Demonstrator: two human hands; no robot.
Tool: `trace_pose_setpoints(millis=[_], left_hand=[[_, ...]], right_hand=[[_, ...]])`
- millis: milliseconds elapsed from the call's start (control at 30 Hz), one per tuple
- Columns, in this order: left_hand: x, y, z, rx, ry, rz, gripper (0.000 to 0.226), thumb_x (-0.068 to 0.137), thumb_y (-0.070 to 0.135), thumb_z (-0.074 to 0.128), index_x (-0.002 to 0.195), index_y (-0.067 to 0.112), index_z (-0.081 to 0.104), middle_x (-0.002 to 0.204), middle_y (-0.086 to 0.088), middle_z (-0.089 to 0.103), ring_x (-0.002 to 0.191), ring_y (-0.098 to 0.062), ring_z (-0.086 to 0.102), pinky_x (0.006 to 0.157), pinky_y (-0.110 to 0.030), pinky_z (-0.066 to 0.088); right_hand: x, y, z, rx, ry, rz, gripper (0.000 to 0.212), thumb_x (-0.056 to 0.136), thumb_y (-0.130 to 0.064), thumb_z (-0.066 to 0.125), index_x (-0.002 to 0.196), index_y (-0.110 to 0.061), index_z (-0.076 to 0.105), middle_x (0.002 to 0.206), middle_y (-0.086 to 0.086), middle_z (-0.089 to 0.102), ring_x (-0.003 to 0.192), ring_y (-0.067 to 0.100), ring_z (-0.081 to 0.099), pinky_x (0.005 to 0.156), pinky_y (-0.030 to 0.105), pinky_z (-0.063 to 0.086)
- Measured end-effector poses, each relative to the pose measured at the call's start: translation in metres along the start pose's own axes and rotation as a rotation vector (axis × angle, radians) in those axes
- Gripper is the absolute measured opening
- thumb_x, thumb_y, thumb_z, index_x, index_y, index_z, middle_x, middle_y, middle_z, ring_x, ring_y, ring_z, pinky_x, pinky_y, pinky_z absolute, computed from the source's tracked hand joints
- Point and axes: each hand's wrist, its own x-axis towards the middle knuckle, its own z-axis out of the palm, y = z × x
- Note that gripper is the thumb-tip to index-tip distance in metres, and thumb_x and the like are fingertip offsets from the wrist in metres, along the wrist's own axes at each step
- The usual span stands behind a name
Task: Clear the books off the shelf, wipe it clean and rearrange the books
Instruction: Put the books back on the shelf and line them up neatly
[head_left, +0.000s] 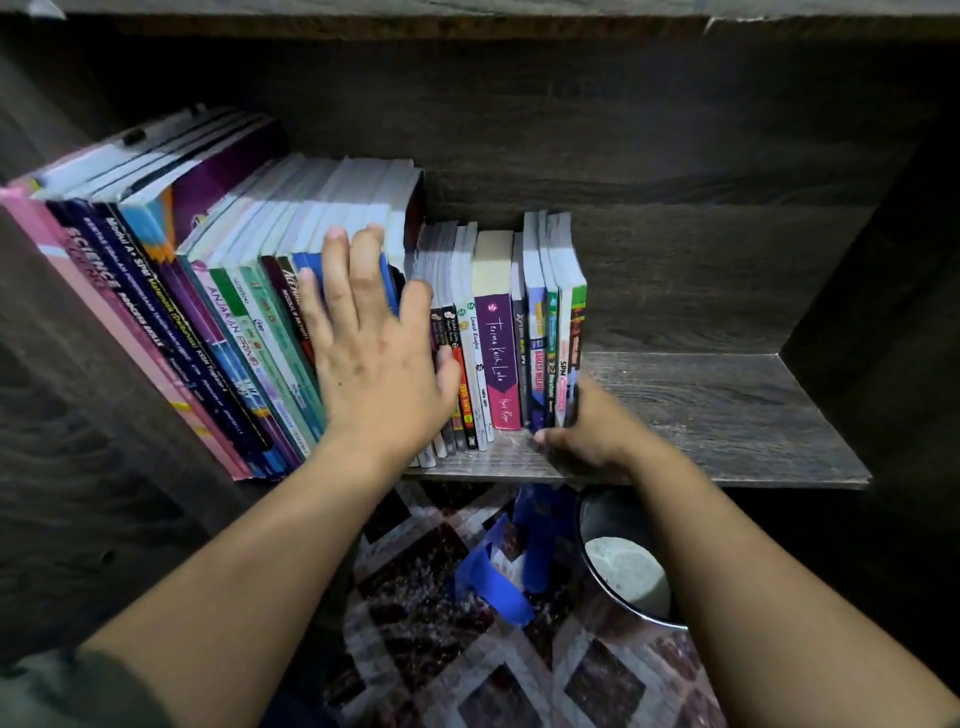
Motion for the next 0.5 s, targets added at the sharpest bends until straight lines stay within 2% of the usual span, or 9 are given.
trace_pose_setpoints(millis=[33,100,200,267,400,500], left_hand=[[0.000,0.002,-0.001,-0.002,-0.004,-0.012,0.041,0.074,0.037,0.067,0.106,0.013,0.054,0.153,-0.021,0.016,0.145,-0.040,0.000,0.115,-0.053,-0.006],[-0.001,0.008,-0.005,0.008,-0.012,-0.028,0.045,0.074,0.037,0.067,0.110,0.013,0.055,0.155,-0.022,0.013,0.145,-0.041,-0.001,0.114,-0.056,-0.007],[0.000,0.020,-0.009,0.047,-0.046,0.053,0.053,0.075,0.039,0.064,0.119,0.013,0.054,0.157,-0.017,0.011,0.146,-0.039,-0.002,0.111,-0.060,-0.007],[0.000,0.029,-0.010,0.061,-0.089,0.136,0.058,0.075,0.039,0.063,0.125,0.013,0.052,0.156,-0.014,0.020,0.147,-0.036,0.002,0.110,-0.063,-0.005],[0.003,0.044,-0.012,0.039,-0.153,0.232,0.064,0.074,0.035,0.063,0.132,0.011,0.049,0.147,-0.009,0.039,0.145,-0.029,0.018,0.110,-0.065,0.001],[0.009,0.053,-0.014,-0.036,-0.199,0.261,0.069,0.077,0.031,0.060,0.141,0.013,0.041,0.148,-0.004,0.039,0.145,-0.024,0.022,0.112,-0.062,0.003]], right_hand=[[-0.002,-0.007,-0.006,-0.053,-0.006,0.001,0.082,0.076,-0.012,0.080,0.143,-0.021,0.033,0.103,-0.009,0.061,0.097,0.016,0.062,0.084,0.023,0.048],[-0.010,-0.024,-0.020,-0.120,0.035,-0.021,0.077,0.075,-0.011,0.078,0.139,-0.021,0.037,0.104,-0.006,0.064,0.106,0.020,0.061,0.096,0.031,0.045],[-0.028,-0.051,-0.043,-0.182,0.145,-0.081,0.079,0.084,-0.013,0.067,0.150,-0.026,0.025,0.134,0.009,0.055,0.122,0.029,0.052,0.102,0.037,0.041],[-0.039,-0.060,-0.056,-0.199,0.228,-0.153,0.075,0.086,-0.010,0.062,0.151,-0.027,0.027,0.141,0.012,0.049,0.128,0.030,0.047,0.104,0.037,0.039],[-0.055,-0.065,-0.065,-0.159,0.323,-0.297,0.064,0.085,-0.009,0.054,0.145,-0.026,0.040,0.139,0.011,0.052,0.127,0.028,0.049,0.105,0.037,0.040],[-0.061,-0.061,-0.068,-0.208,0.318,-0.283,0.063,0.083,-0.003,0.053,0.142,-0.026,0.045,0.136,0.013,0.053,0.124,0.031,0.050,0.104,0.040,0.041]])
